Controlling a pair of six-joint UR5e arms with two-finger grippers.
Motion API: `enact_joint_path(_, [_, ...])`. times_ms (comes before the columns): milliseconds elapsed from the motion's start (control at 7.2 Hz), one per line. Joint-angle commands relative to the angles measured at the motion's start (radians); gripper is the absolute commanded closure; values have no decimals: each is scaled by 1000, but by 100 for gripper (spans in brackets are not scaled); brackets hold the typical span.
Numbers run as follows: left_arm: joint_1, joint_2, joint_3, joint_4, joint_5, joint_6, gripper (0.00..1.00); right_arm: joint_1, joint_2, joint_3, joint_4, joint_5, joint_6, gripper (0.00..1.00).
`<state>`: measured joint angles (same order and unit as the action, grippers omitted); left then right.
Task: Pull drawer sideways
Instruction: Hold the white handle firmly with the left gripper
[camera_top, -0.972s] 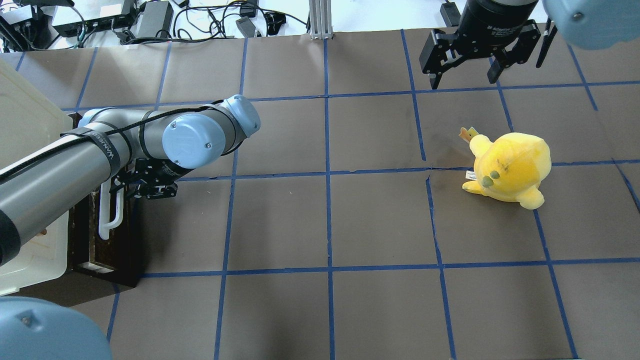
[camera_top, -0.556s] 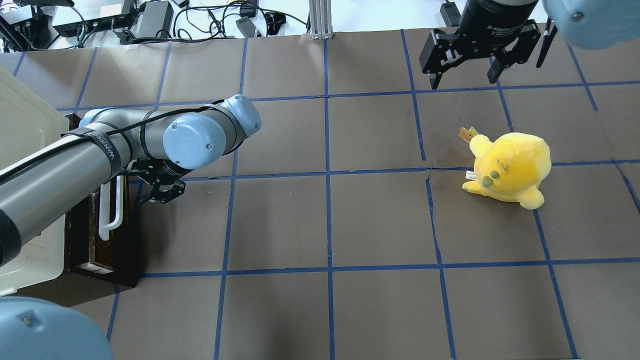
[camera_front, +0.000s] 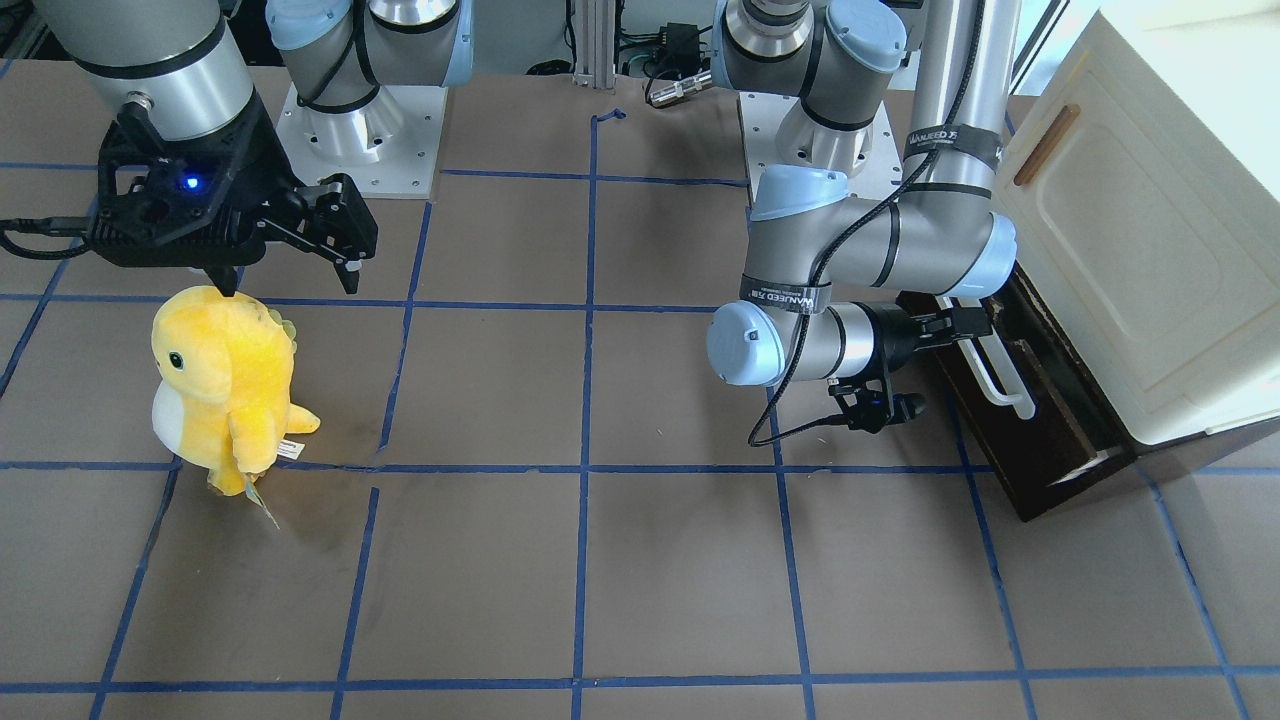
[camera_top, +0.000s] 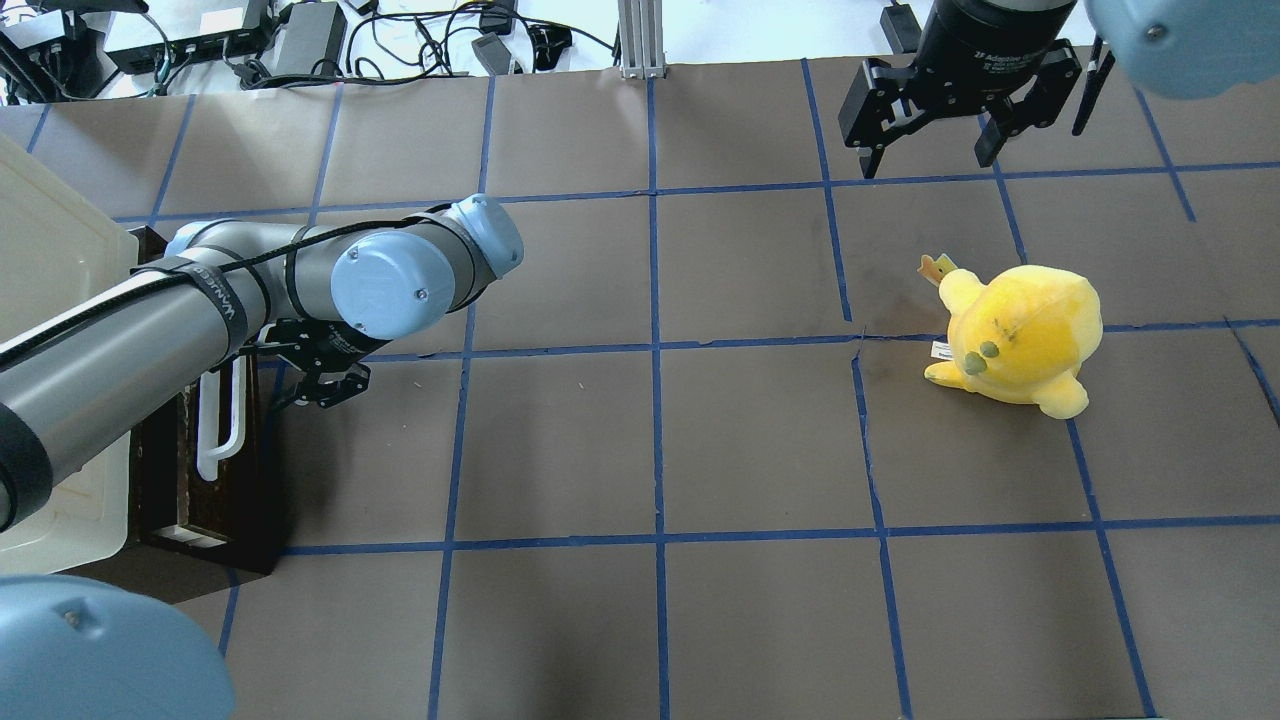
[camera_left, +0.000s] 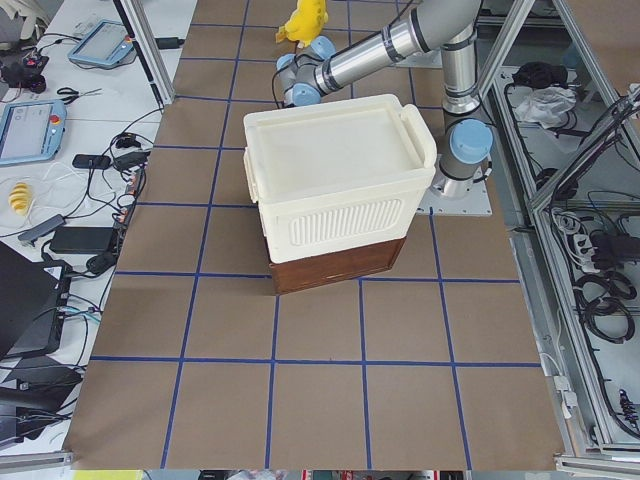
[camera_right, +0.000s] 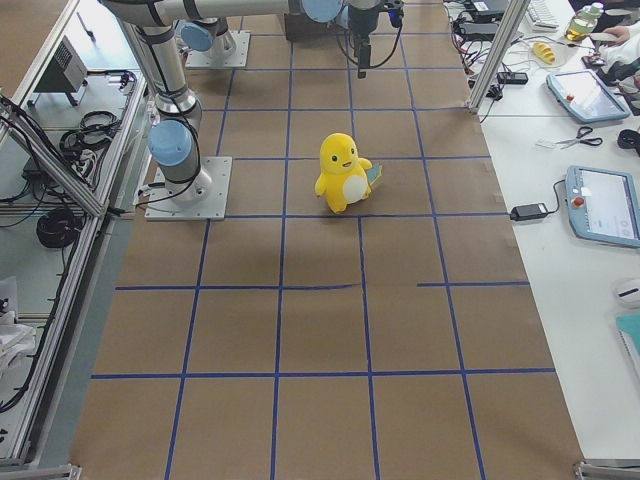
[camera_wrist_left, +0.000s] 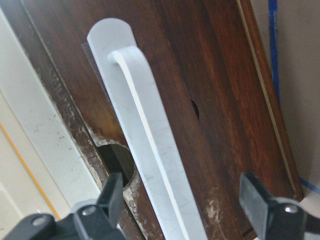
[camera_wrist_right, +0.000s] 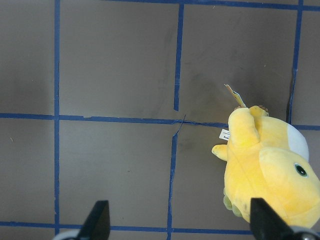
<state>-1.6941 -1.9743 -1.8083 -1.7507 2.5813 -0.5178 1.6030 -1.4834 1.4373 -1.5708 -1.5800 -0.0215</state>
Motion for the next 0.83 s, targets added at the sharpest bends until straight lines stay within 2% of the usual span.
enact_joint_path(0, [1, -1, -6, 0, 0, -8, 100, 0, 0, 0, 0, 0, 0, 0])
enact_joint_path(694, [-4, -3, 26, -7, -9, 7, 100, 0, 0, 0, 0, 0, 0, 0])
